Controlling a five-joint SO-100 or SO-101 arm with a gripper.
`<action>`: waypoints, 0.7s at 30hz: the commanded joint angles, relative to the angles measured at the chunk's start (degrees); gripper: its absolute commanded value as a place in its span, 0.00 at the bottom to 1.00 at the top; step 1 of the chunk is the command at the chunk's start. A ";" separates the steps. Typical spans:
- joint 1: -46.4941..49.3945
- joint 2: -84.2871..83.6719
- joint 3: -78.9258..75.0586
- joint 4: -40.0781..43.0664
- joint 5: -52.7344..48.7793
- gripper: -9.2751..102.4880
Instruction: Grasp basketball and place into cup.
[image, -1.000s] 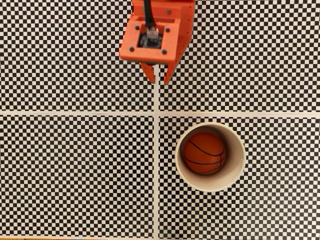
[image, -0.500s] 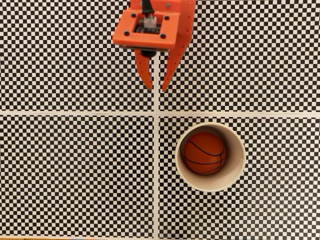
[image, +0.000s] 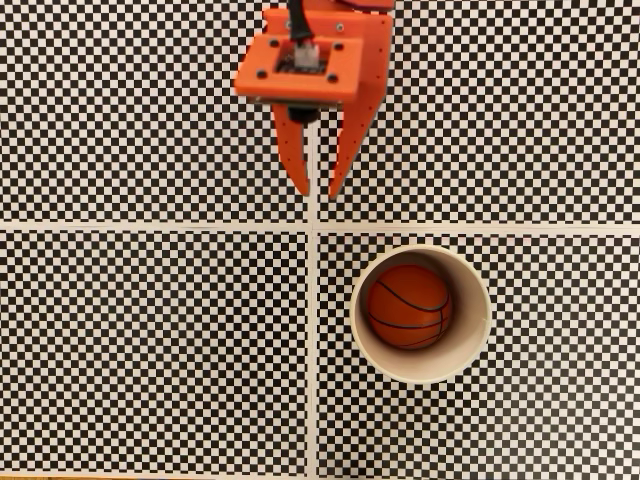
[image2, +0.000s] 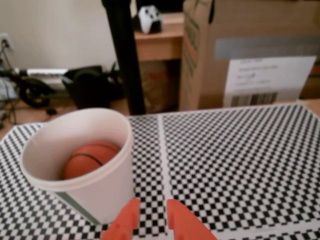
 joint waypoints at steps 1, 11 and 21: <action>0.00 0.44 -0.26 -1.67 0.18 0.08; 0.35 0.44 4.13 5.36 0.35 0.08; -1.32 0.44 3.60 23.12 0.70 0.09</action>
